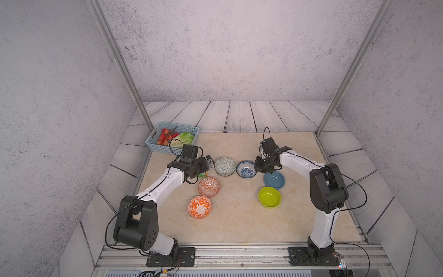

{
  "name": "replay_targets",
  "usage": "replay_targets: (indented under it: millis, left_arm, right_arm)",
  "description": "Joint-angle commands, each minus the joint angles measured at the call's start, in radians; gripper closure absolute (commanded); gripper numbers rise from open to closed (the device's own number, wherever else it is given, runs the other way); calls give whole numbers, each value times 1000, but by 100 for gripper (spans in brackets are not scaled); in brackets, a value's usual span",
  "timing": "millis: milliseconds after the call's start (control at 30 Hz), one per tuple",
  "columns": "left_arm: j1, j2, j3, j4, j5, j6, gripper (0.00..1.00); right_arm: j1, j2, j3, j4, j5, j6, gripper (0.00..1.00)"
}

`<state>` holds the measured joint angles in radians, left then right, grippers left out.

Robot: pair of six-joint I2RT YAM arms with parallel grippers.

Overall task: Stack the bowls
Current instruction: Move the bowl to the center of the board.

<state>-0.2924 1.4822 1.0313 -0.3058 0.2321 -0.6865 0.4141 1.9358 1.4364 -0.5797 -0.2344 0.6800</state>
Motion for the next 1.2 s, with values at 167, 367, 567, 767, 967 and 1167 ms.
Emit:
replay_targets:
  millis: [167,367,567,767,967,1167]
  left_arm:
    - [7,-5,-2,-9,-10,2,0]
    - [7,-7,-4,-9,-10,2,0]
    - [8,-10,-7,-7,-10,1,0]
    - [9,-16,-14,3,-4,1,0]
    - [9,-19,-20,20,1,-1,0]
    - [17,-19,-25,26,13,-1,0]
  right_arm:
    - [4,26,24,-28,12,-2,86]
    - [4,14,24,-36,32,2,66]
    - [0,-37,32,-46,70,-6,61]
    - [-50,-77,98,-103,153,-10,56]
    - [-139,-58,176,-173,205,1,55]
    - [-194,-5,276,-208,320,10,51]
